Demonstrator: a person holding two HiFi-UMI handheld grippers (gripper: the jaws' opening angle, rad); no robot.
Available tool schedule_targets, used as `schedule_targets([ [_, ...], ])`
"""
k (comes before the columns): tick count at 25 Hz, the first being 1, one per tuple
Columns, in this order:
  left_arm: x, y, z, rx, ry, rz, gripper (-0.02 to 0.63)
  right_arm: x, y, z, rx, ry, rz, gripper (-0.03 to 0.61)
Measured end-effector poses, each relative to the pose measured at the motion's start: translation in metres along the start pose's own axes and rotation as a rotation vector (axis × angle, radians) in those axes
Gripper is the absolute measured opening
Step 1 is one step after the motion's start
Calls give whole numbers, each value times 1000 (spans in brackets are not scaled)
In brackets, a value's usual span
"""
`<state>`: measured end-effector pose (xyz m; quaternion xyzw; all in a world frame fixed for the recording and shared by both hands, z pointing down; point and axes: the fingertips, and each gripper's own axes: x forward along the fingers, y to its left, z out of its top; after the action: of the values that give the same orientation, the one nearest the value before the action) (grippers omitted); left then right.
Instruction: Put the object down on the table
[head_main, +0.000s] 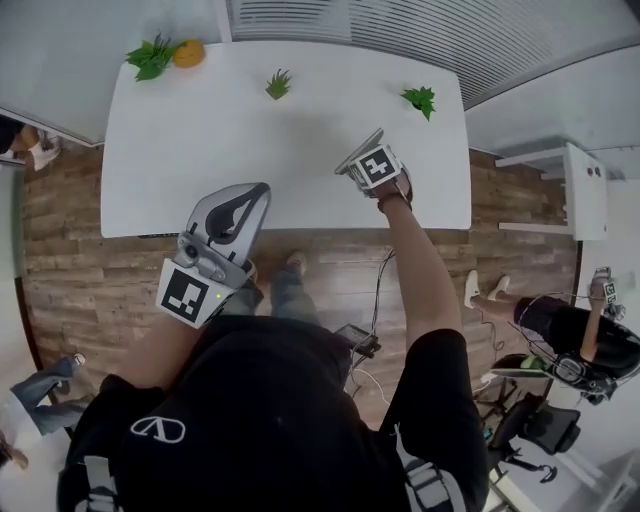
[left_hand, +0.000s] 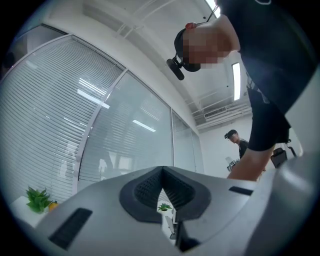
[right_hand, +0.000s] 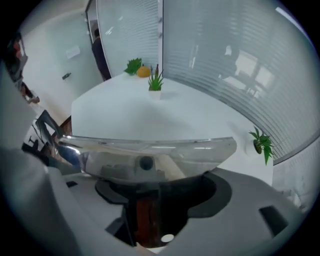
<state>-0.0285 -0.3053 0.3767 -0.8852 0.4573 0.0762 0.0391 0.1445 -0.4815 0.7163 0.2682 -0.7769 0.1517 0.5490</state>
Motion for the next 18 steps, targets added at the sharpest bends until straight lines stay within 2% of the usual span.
schedule_targets([
  [3,-5,3,-6,-2,9,18,5,19,1,-10,-73,136,57,314],
  [6,-9,7,-10,-3,18,39,5,30,-1,-16,-127,216,76,314],
  [18,-16,20,-20,-4,33,72,5,57,-7,-19,-164,310,76,313],
])
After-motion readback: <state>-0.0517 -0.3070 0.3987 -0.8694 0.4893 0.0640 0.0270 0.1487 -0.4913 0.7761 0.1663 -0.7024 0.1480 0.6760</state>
